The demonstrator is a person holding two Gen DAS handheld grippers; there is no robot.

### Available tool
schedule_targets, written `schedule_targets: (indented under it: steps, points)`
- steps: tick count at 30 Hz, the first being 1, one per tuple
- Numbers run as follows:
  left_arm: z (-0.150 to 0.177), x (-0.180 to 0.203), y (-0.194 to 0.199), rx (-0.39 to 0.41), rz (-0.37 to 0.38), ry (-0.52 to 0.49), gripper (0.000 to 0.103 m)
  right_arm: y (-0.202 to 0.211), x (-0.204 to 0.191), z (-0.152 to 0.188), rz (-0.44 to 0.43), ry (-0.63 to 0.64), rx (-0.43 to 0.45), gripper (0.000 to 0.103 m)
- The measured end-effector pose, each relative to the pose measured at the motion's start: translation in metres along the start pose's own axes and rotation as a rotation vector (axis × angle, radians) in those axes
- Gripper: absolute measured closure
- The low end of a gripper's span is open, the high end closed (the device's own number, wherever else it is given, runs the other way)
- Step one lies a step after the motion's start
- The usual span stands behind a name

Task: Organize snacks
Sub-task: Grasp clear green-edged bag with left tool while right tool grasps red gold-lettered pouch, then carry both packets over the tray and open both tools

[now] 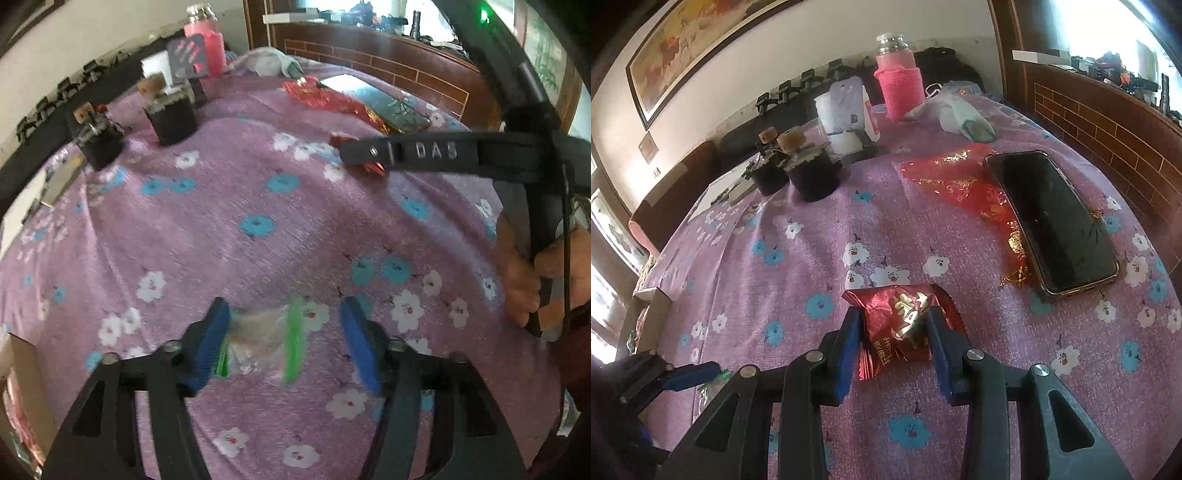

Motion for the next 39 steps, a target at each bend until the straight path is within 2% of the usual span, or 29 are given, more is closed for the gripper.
schedule_targets:
  steps: [3,5,6,7,8,11,15,22,27,34,39]
  points:
    - [0.002,0.006,0.001,0.013,-0.011,-0.026,0.032,-0.002,0.001,-0.001,-0.019,-0.015,-0.007,0.062]
    - [0.002,0.003,0.001,0.005,-0.003,0.010,0.034,-0.002,0.002,-0.001,-0.020,-0.023,-0.004,0.061]
    - [0.003,-0.001,0.002,0.001,-0.008,0.045,0.039,-0.003,0.002,-0.001,-0.017,-0.021,-0.004,0.061]
    - [0.002,-0.004,0.004,0.003,-0.015,0.058,0.059,-0.004,0.002,0.000,-0.011,-0.017,-0.004,0.060]
    - [0.003,-0.006,0.006,0.003,-0.025,0.065,0.073,-0.005,0.001,0.000,-0.007,-0.014,-0.001,0.060]
    - [0.008,-0.013,0.017,0.007,-0.030,0.109,0.079,-0.004,-0.001,0.001,0.016,0.008,0.008,0.063]
    - [0.018,-0.019,0.032,0.022,-0.051,0.155,0.080,0.000,-0.001,0.000,-0.006,-0.003,0.021,0.066]
    - [0.030,-0.034,0.077,0.116,-0.001,0.300,0.079,0.015,-0.005,-0.006,-0.119,-0.034,0.078,0.066]
    - [0.045,-0.044,0.109,0.179,0.011,0.370,0.079,0.020,-0.017,-0.006,-0.157,-0.012,0.101,0.066]
    - [0.090,-0.083,0.152,0.255,0.012,0.542,0.079,0.018,-0.030,0.002,-0.147,0.034,0.099,0.066]
    - [0.132,-0.110,0.180,0.297,-0.034,0.631,0.079,0.028,-0.032,0.005,-0.150,0.023,0.106,0.066]
Point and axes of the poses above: each gripper's, at about its wrist camera, not at the fingertips, and y roughly against the way its jaws point, x to its right, z to its underside, the point moved 6 cm from there along -y, roughly the way its jaws point, and after that the axes turned 1 degree about -z, right-handed, at the moved point
